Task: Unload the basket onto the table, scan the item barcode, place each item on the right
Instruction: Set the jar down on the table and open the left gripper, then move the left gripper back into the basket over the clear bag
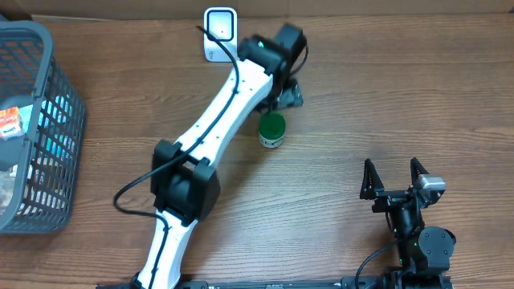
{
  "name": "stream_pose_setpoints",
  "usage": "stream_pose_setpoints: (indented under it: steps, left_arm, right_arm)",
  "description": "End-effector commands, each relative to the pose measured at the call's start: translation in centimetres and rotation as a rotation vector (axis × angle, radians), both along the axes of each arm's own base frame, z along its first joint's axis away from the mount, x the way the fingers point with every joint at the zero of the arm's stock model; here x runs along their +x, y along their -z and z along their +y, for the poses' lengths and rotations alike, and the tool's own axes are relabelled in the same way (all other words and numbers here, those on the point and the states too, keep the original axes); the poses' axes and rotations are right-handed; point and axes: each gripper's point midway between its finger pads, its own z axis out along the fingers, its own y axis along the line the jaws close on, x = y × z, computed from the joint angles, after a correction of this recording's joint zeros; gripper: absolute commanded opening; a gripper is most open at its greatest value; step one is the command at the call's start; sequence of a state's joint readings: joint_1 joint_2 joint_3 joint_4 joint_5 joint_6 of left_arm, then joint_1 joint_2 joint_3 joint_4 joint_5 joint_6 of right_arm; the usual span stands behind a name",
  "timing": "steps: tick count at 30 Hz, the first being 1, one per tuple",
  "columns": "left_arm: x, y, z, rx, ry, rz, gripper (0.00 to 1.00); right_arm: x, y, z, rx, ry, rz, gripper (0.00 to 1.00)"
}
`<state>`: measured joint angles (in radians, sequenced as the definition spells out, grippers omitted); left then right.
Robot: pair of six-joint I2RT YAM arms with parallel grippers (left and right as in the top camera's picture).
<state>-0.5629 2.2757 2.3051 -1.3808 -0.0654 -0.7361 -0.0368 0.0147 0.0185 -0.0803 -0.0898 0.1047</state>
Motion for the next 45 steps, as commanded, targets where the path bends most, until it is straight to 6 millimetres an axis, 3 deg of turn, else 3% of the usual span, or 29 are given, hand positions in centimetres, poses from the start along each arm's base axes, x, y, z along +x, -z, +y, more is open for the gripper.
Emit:
stream_pose_setpoints:
  steps: [1,4,7,13,18,21,24,29,34,38,45]
  left_arm:
    - [1.4,-11.8,1.3,-0.021,0.206,-0.298,0.99]
    - [1.5,-16.7,3.1,-0.042,0.216,-0.413,1.0]
    - [1.2,-21.3,7.0,-0.055,0.154,-0.509,0.99]
    - [-1.0,-28.1,20.2,-0.015,-0.121,-0.644,1.0]
    - [-4.4,-29.8,33.0,0.076,-0.451,-0.665,0.97]
    - [-6.9,-28.5,39.6,0.096,-0.69,-0.609,0.97]
    - [-9.3,-26.1,44.6,0.098,-0.868,-0.513,0.96]
    - [-11.5,-21.8,50.4,0.11,-1.047,-0.362,0.94]
    - [-12.1,-16.8,53.9,0.105,-1.137,-0.21,0.88]
    - [-12.7,-13.3,56.4,0.142,-1.228,-0.111,0.9]
    - [-13.1,-7.5,58.3,0.129,-1.247,0.028,0.93]
  right_arm:
    - [0.0,0.2,0.1,-0.002,-0.005,-0.004,1.0]
    - [0.0,0.2,0.1,-0.002,-0.005,-0.004,1.0]
    - [0.0,0.2,0.1,-0.002,-0.005,-0.004,1.0]
    - [0.0,0.2,0.1,-0.002,-0.005,-0.004,1.0]
    - [0.0,0.2,0.1,-0.002,-0.005,-0.004,1.0]
    - [0.0,0.2,0.1,-0.002,-0.005,-0.004,1.0]
    - [0.0,0.2,0.1,-0.002,-0.005,-0.004,1.0]
    - [0.0,0.2,0.1,-0.002,-0.005,-0.004,1.0]
    - [0.0,0.2,0.1,-0.002,-0.005,-0.004,1.0]
    - [0.0,0.2,0.1,-0.002,-0.005,-0.004,1.0]
    - [0.0,0.2,0.1,-0.002,-0.005,-0.004,1.0]
